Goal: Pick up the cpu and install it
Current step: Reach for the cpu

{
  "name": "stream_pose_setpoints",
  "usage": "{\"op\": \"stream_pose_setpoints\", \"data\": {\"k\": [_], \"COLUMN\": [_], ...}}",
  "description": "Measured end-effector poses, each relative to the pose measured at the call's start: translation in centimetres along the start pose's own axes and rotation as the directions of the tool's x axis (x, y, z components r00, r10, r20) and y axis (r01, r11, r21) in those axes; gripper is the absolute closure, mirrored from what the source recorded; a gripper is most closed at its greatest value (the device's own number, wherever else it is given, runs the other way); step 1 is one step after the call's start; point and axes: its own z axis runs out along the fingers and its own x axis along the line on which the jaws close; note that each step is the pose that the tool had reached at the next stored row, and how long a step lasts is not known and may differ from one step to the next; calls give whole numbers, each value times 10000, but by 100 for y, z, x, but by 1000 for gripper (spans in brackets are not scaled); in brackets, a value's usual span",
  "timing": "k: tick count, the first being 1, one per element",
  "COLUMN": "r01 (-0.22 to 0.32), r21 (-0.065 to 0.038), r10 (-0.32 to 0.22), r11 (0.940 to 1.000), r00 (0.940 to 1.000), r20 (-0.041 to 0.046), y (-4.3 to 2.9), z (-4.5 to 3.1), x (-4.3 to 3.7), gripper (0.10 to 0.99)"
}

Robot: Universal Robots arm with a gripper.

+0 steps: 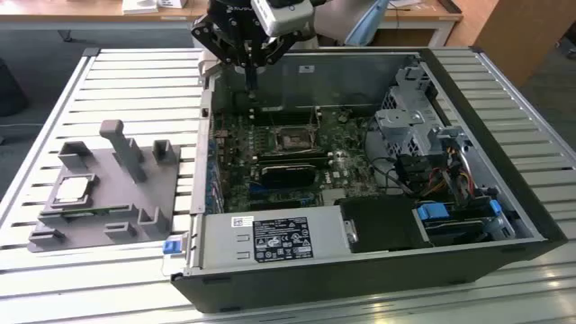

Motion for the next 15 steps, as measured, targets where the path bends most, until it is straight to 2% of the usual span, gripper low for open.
{"op": "stream_pose_setpoints", "data": {"k": [5,15], "r01": [0,0], "r21": [0,0], "r10": [0,0], "r11": [10000,10000], "r00": [10000,10000], "r20": [0,0], "y": [0,-5], "z": [0,-2], "x": [2,67], "gripper": [980,980]}}
